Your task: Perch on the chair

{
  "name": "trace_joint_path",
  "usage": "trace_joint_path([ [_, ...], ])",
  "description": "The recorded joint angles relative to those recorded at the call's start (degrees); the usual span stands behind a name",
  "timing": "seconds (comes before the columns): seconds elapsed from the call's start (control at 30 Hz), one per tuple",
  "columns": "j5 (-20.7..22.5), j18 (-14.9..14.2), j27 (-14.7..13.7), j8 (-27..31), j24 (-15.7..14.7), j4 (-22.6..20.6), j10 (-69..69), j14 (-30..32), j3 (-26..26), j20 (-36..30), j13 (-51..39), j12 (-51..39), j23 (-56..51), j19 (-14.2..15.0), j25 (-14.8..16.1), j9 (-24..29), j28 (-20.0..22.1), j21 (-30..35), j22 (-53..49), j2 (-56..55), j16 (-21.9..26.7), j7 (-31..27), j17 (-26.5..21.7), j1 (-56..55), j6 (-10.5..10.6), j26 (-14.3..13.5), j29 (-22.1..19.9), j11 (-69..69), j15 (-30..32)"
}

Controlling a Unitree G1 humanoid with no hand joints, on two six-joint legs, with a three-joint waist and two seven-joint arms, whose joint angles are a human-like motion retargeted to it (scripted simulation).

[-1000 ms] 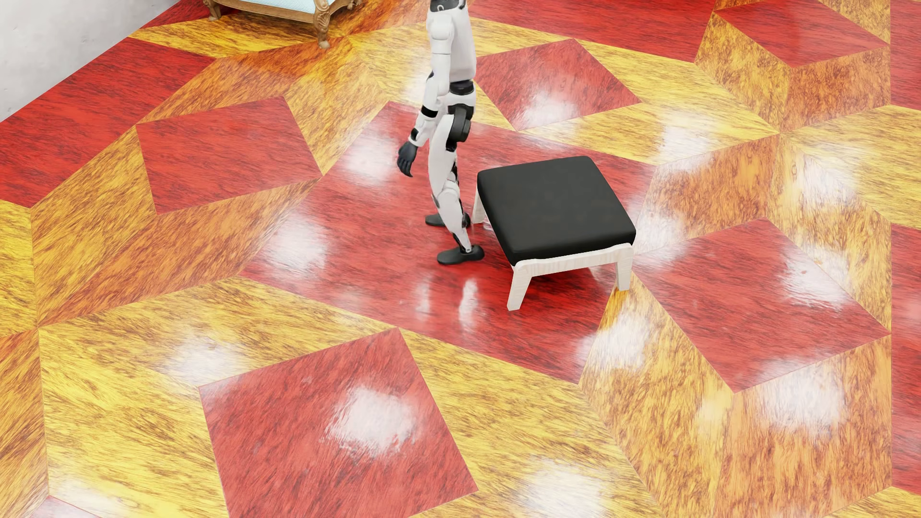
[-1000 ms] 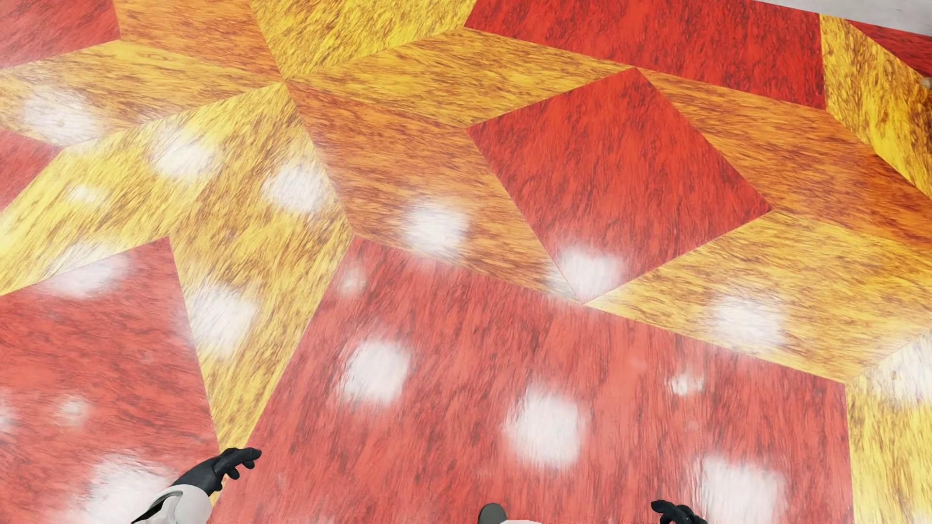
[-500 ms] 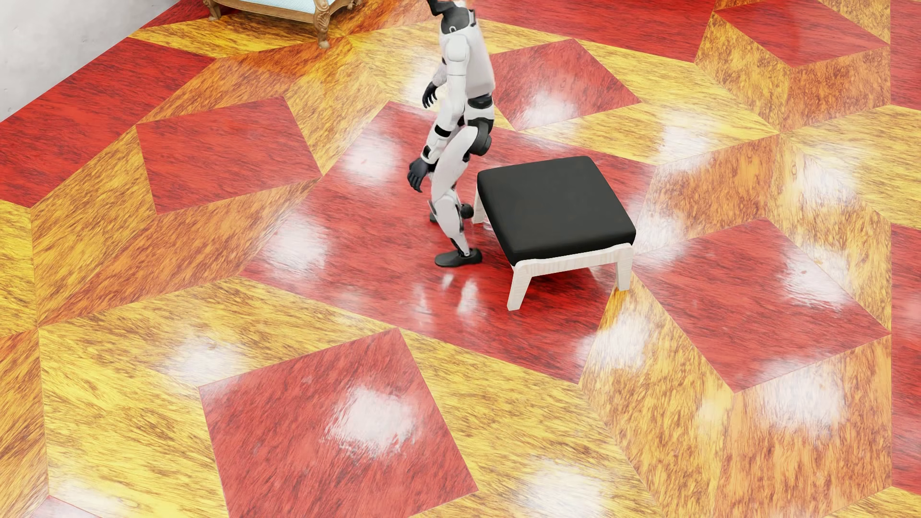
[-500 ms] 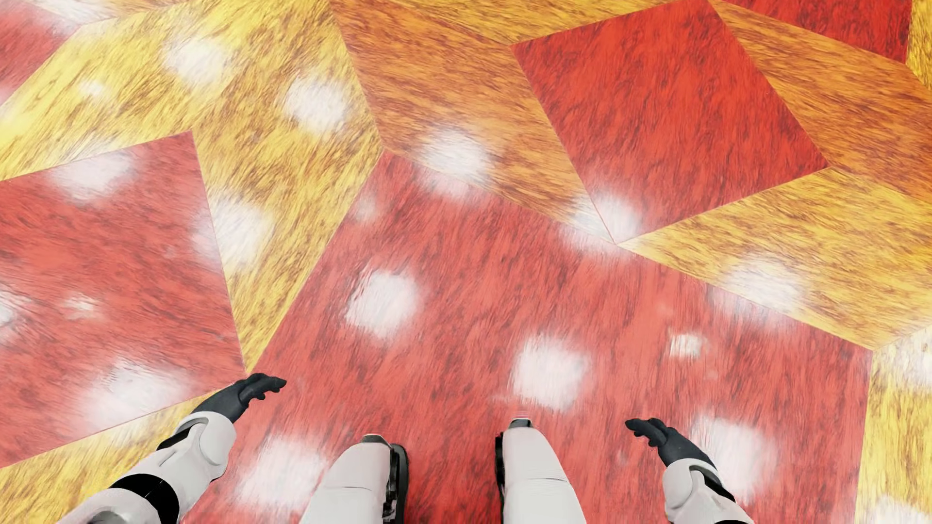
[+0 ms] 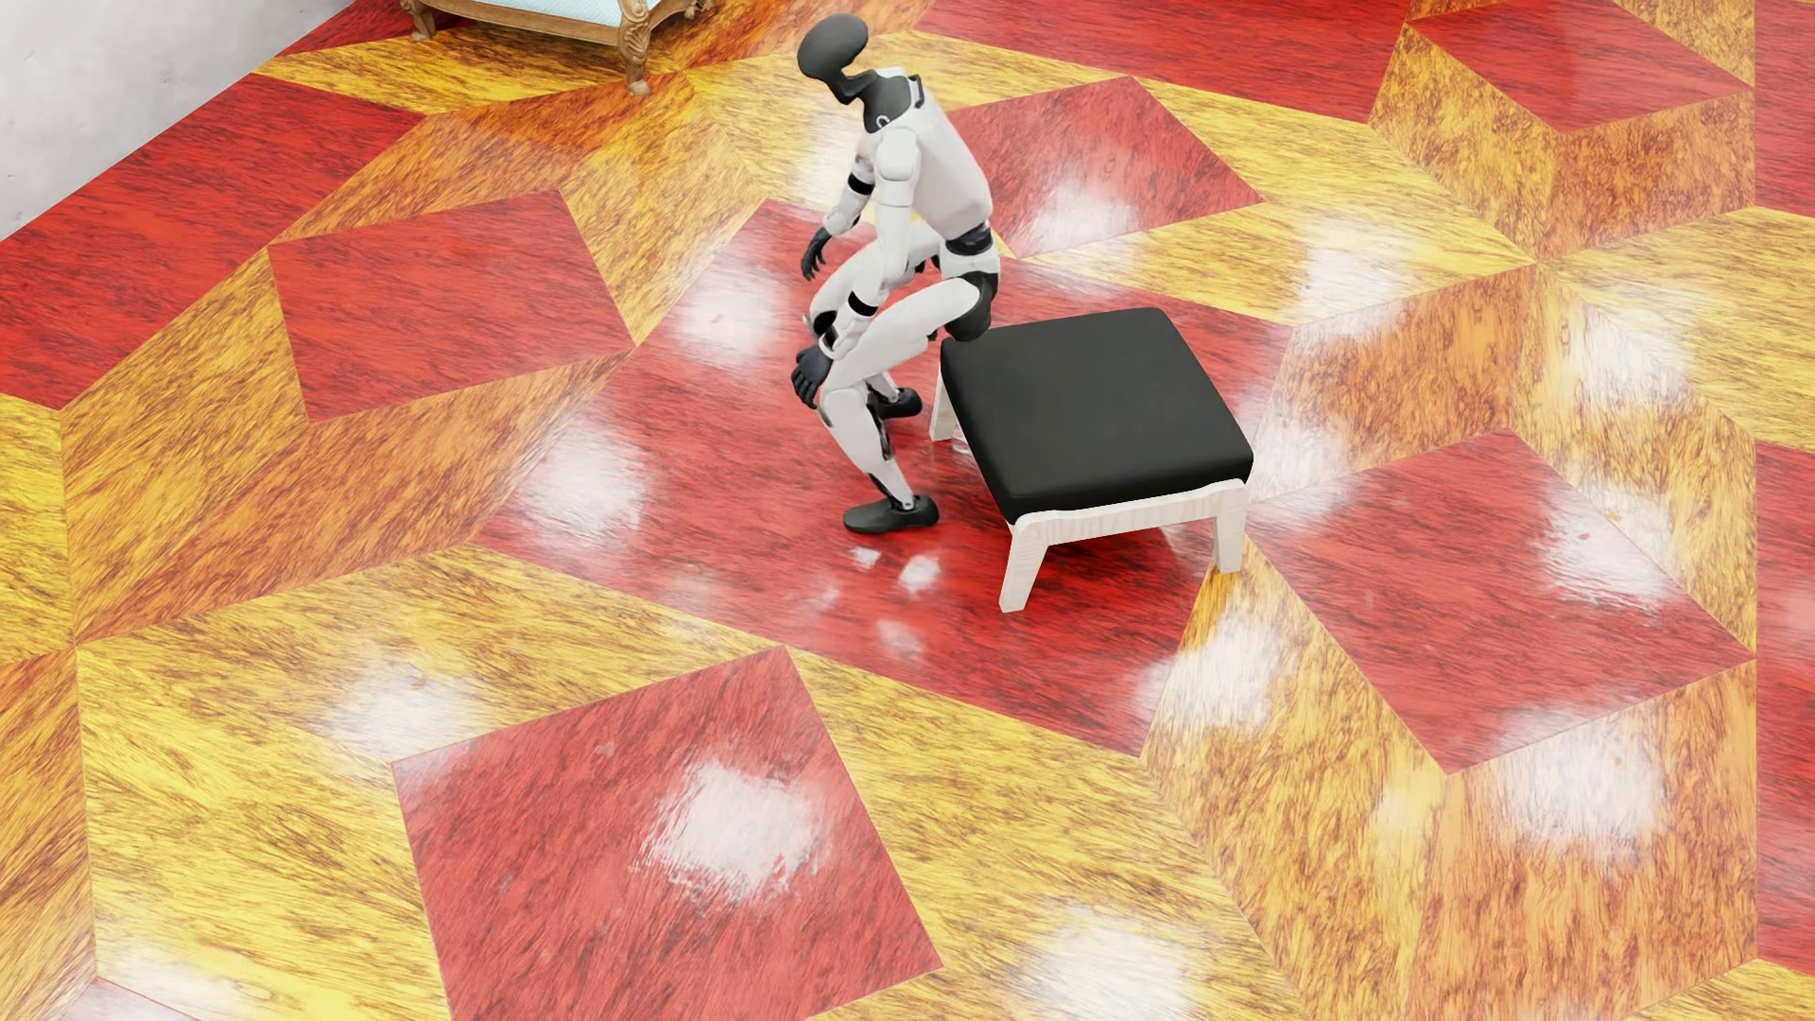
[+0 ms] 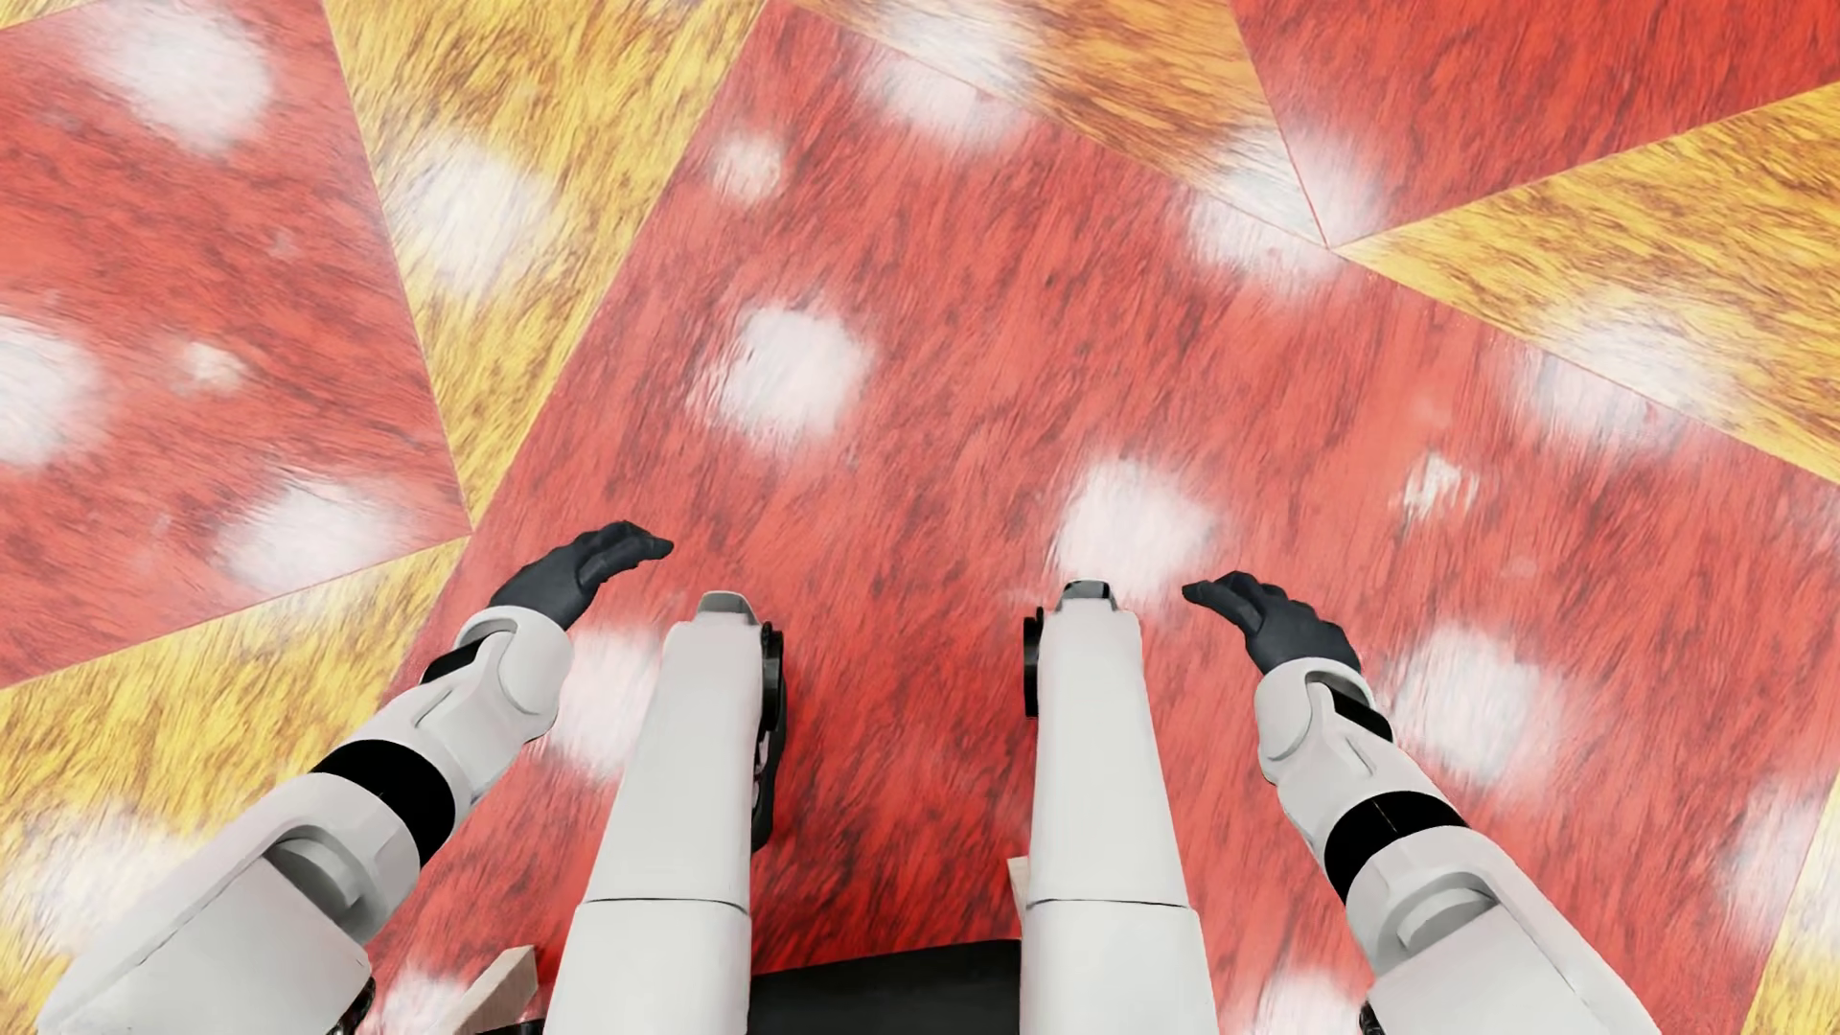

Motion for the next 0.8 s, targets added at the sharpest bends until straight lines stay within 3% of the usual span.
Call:
trace_joint_path([
  [0.2, 0.6, -0.5, 0.8, 2.2, 0.9, -0.2, 9.3, -2.3, 0.1, -1.4, -6.5, -5.0, 0.3, -0.6, -0.3, 3.1, -0.6, 2.8, -1.8, -8.5, 0.1, -1.3, 0.0, -8.2, -0.2, 0.2, 0.8, 9.4, -1.6],
  [0.43, 1.4, -1.8, 0.9, 3.5, 0.7, -0.4, 15.9, -0.5, 0.1, -4.5, -11.6, -9.3, 0.9, -1.1, 1.2, 6.9, 0.9, 4.5, -2.8, -13.6, -0.9, -2.2, 1.1, -13.6, -1.0, 0.1, -0.7, 16.3, 0.1],
  [0.7, 1.5, -1.4, 1.3, 3.0, 2.7, 0.4, 20.1, 3.5, 0.3, -2.6, -5.6, -1.0, -1.7, -1.4, 0.0, 5.2, -1.7, 2.2, -2.5, -11.1, -1.9, -2.3, 2.7, -11.8, -1.0, 1.7, 3.6, 20.2, 1.8],
  [0.8, 2.0, -0.9, 1.8, 2.8, 2.3, 0.9, 22.0, 3.4, 0.2, -2.0, -3.2, 1.3, -4.0, -1.6, -1.5, 3.8, -3.9, 2.1, -0.8, -10.1, -2.5, -2.4, 2.5, -11.0, -0.7, 2.7, 7.8, 21.4, 1.5],
])
